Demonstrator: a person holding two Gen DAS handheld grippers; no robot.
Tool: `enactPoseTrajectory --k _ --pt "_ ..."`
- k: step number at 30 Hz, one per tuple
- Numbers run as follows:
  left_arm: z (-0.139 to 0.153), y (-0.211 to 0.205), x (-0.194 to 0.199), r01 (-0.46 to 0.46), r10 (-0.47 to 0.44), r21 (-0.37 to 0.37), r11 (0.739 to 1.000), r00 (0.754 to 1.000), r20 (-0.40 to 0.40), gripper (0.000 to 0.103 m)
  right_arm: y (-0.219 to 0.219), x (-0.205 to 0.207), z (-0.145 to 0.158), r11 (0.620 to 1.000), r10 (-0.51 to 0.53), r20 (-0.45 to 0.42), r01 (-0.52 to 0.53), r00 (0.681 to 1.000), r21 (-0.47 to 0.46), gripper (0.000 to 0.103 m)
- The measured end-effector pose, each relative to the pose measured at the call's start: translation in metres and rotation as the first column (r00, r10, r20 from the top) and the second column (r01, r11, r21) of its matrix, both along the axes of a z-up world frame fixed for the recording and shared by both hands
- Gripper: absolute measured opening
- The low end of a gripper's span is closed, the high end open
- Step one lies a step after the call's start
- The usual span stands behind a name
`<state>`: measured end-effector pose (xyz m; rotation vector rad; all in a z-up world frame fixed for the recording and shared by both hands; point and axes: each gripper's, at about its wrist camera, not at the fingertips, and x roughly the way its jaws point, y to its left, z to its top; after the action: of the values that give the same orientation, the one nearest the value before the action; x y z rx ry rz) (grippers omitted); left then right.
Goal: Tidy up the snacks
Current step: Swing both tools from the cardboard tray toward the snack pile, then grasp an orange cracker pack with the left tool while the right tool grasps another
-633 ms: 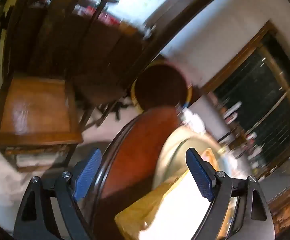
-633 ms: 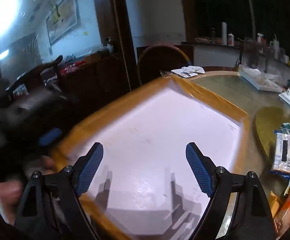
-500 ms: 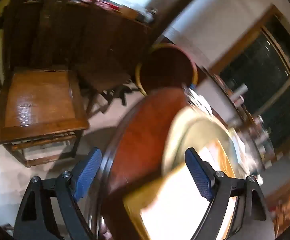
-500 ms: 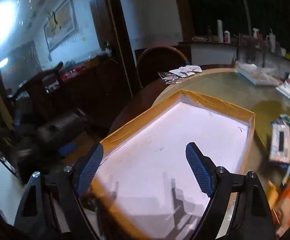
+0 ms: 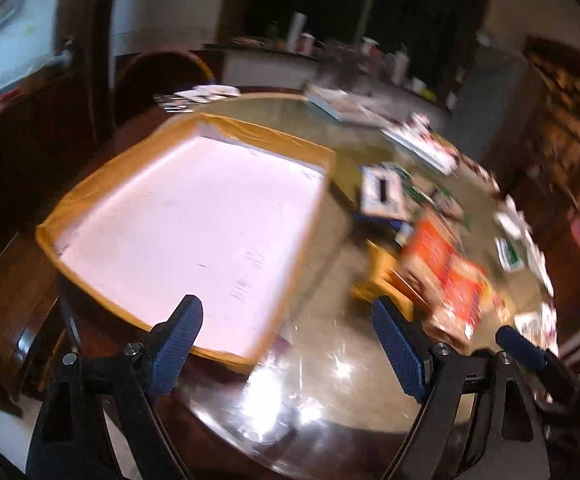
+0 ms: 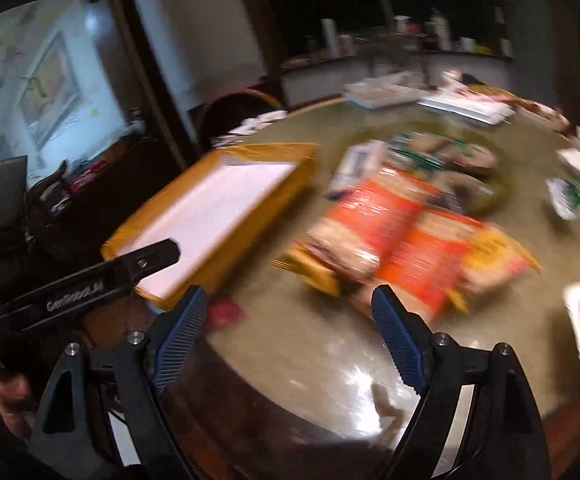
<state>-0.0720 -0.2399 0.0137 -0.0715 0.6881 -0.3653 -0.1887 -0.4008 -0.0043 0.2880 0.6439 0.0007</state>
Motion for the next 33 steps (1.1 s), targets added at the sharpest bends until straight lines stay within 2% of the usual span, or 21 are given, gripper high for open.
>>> enactPoseTrajectory --k 4,8,16,21,29,33 --pt "0.014 -0.011 -0.036 0.070 -0.068 0.046 0.996 0.997 -0.047 0.087 -0.030 -0.007 0.002 0.994 -0.049 -0.063 0.055 0.997 0.093 0.084" --pt "0.020 -0.025 -0.051 0.080 -0.077 0.127 0.989 0.997 -0.029 0.087 -0.050 -0.009 -0.009 0.985 -0.065 -0.077 0.076 0.995 0.153 0.081" --pt "0.019 -0.042 -0.050 0.071 -0.063 0.239 0.968 0.997 -0.041 0.087 -0.053 0.003 -0.014 0.978 -0.097 -0.132 0.120 0.987 0.174 0.070" --pt "0.021 -0.038 -0.045 0.073 -0.063 0.227 0.971 0.997 -0.054 0.087 -0.050 0.006 -0.011 0.981 -0.102 -0.140 0.123 0.985 0.151 0.068" --pt "0.025 -0.033 -0.040 0.108 -0.096 0.204 0.973 0.993 -0.066 0.087 -0.058 0.016 -0.017 0.968 -0.145 -0.185 0.178 0.972 0.179 0.067" --pt "0.027 -0.036 -0.030 0.147 -0.134 0.169 0.975 0.987 -0.085 0.087 -0.064 0.024 -0.025 0.960 -0.158 -0.216 0.201 0.963 0.195 0.067"
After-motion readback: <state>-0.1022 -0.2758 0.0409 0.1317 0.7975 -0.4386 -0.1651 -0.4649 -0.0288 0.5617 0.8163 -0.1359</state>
